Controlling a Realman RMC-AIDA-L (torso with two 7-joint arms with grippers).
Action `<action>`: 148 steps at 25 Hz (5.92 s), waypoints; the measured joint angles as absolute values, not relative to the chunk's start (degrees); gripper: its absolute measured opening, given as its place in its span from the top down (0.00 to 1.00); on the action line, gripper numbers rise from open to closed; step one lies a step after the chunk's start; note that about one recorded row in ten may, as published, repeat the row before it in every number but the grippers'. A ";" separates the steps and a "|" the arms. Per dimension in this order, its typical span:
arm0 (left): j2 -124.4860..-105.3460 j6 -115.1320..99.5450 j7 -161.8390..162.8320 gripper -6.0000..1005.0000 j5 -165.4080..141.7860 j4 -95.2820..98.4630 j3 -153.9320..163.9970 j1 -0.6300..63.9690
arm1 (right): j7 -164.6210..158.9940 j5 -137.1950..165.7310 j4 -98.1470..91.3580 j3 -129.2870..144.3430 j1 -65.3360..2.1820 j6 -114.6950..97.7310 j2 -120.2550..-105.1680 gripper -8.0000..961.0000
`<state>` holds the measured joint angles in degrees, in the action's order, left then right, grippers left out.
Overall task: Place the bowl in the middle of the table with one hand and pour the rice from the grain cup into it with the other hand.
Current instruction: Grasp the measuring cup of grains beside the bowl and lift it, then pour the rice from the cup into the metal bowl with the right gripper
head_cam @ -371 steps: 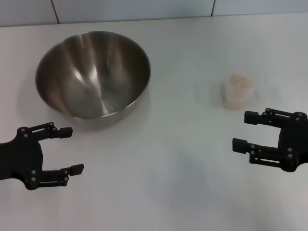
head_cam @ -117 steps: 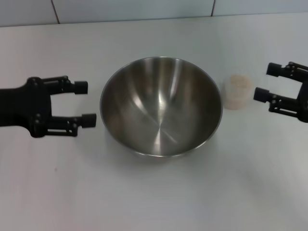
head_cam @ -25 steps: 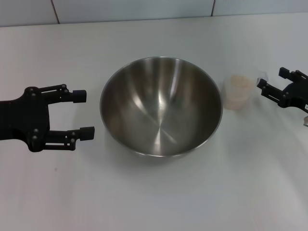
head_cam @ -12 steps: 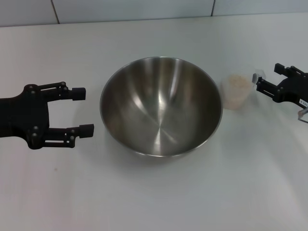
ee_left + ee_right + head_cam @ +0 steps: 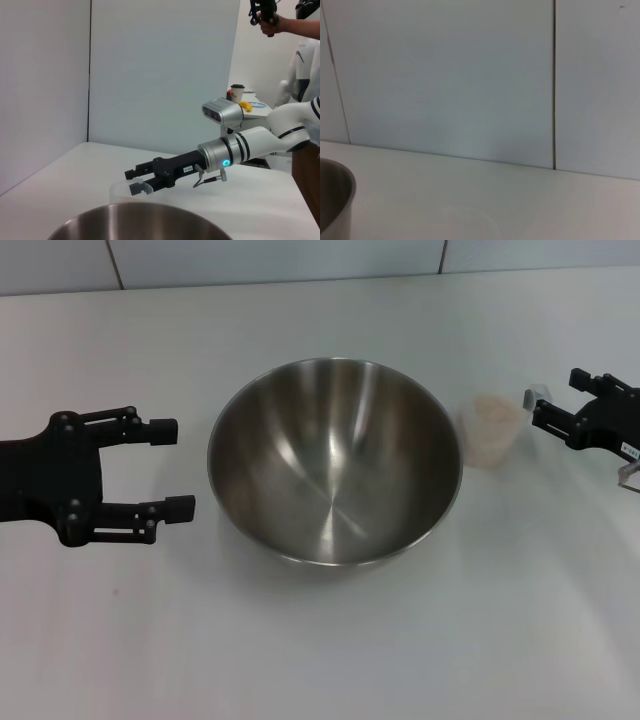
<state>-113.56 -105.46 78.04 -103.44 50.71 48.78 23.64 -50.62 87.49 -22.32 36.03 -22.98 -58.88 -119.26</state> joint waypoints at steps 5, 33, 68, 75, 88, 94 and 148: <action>-113.71 -105.46 78.04 0.16 -103.53 50.71 48.96 23.81 | -50.37 87.46 -22.33 36.03 -23.19 -58.87 -119.26 0.31; -113.82 -105.46 78.33 0.16 -103.78 50.71 48.33 23.88 | -40.61 87.44 -20.27 36.29 -24.12 -59.09 -119.50 0.91; -114.24 -105.80 78.85 0.16 -103.78 50.39 45.55 23.80 | -6.17 76.36 -26.92 42.05 -25.82 -79.63 -119.51 0.98; -114.83 -105.83 78.90 0.16 -103.74 50.21 45.05 23.69 | 0.58 76.27 -30.41 48.17 -26.53 -79.61 -119.69 0.98; -116.04 -105.73 80.39 0.16 -103.12 50.20 44.78 24.36 | 20.34 76.05 -31.85 53.55 -26.92 -78.04 -119.76 0.98; -116.74 -105.73 80.42 0.16 -102.68 50.46 43.73 24.39 | 30.80 71.14 -32.51 58.59 -26.53 -76.11 -119.86 0.98; -117.31 -105.99 80.27 0.16 -101.33 52.14 41.84 24.52 | 58.96 57.50 -55.62 86.46 -11.57 -63.36 -119.88 0.98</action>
<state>-117.31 -105.99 80.27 -101.33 52.14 41.84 24.52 58.96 57.50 -55.62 86.46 -11.57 -63.36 -119.88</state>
